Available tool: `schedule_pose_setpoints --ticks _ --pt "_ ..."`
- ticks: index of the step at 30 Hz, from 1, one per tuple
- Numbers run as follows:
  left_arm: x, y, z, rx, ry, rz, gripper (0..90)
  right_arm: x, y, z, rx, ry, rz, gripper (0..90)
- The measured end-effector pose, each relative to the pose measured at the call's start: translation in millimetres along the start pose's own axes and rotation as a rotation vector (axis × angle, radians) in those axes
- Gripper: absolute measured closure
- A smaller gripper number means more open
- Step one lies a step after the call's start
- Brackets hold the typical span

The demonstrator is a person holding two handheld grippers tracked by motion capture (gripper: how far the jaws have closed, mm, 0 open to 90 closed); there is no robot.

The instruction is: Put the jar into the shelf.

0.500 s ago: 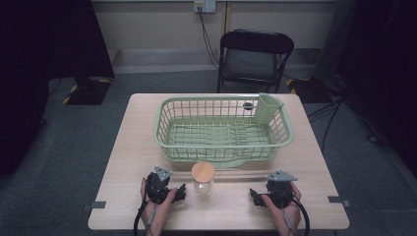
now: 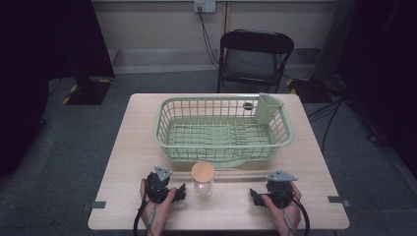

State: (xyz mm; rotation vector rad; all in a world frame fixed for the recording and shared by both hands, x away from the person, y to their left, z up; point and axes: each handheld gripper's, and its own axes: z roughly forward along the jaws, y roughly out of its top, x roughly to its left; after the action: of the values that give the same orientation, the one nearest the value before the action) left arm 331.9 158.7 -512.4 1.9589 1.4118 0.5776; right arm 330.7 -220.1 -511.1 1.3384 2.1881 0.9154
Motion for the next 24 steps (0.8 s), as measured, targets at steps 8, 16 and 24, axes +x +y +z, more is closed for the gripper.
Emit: schedule_pose_setpoints --ticks 8,16,24 --pt "3.2 -1.7 -3.7 -0.041 -0.044 -0.013 3.0 0.0 0.0 0.0 0.0 0.0 0.0 1.5" --pt "4.7 -0.6 -12.2 -0.086 -0.124 -0.053 2.6 0.0 0.0 0.0 0.0 0.0 0.0 1.5" --pt "-2.7 5.4 -33.3 -0.16 -0.183 -0.015 2.5 0.0 0.0 0.0 0.0 0.0 0.0 1.5"
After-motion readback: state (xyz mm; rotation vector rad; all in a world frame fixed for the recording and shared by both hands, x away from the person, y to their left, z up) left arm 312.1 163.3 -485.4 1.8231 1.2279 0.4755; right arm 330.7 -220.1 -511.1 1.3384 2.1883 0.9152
